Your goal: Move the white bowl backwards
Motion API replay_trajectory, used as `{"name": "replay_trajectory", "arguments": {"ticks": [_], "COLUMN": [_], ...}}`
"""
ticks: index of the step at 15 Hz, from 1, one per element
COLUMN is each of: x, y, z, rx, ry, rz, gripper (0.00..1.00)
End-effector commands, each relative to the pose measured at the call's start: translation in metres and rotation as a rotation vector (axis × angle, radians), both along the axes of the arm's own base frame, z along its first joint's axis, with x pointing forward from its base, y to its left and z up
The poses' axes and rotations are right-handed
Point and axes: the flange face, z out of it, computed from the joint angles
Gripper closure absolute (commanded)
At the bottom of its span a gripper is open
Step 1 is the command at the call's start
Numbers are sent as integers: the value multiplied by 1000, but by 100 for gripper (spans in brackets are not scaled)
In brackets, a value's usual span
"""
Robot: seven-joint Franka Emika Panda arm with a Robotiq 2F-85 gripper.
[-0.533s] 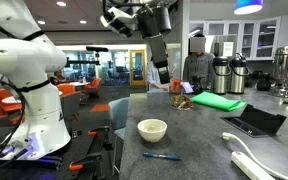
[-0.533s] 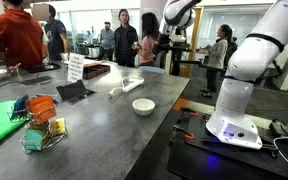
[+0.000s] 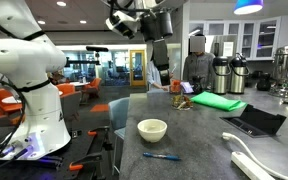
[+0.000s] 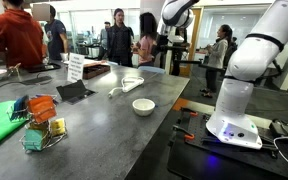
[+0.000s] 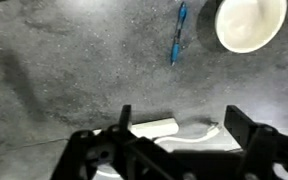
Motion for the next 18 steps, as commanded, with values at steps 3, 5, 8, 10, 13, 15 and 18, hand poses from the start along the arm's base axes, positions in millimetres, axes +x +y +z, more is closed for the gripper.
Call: {"name": "replay_trajectory", "arguments": {"ticks": [3, 5, 8, 10, 13, 15, 18], "x": [43, 60, 80, 94, 114, 124, 129], "y": [45, 68, 87, 91, 88, 86, 85], "z": [-28, -47, -78, -98, -126, -144, -168], "rx": [63, 75, 109, 113, 112, 119, 160], "ry": [108, 109, 153, 185, 219, 252, 292], "rz": [169, 251, 361, 400, 432, 458, 524], "gripper": [0, 0, 0, 0, 0, 0, 0]}}
